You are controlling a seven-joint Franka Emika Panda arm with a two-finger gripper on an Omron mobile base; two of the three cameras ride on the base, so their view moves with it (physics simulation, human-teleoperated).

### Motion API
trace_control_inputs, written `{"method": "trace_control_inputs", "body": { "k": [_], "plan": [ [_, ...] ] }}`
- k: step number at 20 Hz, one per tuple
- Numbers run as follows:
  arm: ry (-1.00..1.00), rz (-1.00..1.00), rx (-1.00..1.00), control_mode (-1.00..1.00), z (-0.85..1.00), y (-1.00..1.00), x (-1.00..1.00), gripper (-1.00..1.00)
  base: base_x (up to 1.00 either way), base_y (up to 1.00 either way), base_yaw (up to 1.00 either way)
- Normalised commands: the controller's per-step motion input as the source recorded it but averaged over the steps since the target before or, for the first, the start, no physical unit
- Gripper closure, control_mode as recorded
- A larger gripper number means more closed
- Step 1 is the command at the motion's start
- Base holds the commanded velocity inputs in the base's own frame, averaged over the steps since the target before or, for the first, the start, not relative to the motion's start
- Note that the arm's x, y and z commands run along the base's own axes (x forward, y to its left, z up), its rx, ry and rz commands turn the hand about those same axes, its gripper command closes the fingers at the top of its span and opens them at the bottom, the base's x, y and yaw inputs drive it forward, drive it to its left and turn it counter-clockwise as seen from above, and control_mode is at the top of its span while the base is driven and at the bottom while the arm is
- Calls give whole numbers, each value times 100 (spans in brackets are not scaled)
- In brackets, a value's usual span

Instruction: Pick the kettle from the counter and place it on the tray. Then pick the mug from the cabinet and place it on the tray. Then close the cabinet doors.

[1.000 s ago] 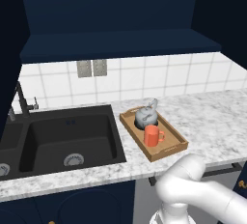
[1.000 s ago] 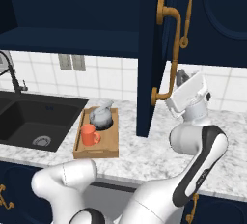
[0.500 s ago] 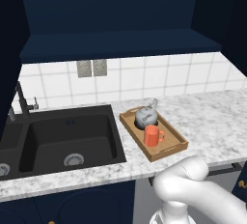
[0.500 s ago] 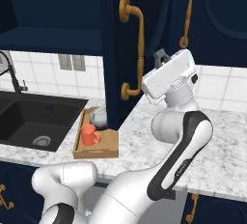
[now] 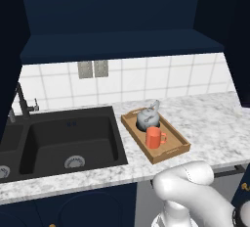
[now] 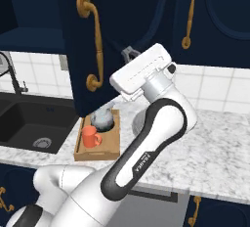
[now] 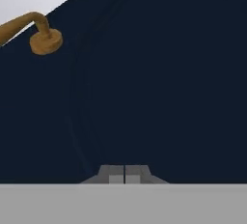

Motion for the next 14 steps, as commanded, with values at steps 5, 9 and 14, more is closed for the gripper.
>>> {"method": "trace_control_inputs", "body": {
  "k": [5,9,14],
  "plan": [
    [55,0,-11,-100,2,15,20,100,0,0,0],
    [41,-2,-2,-100,0,25,34,100,0,0,0],
    [11,-7,0,-100,0,60,46,100,0,0,0]
  ]
}}
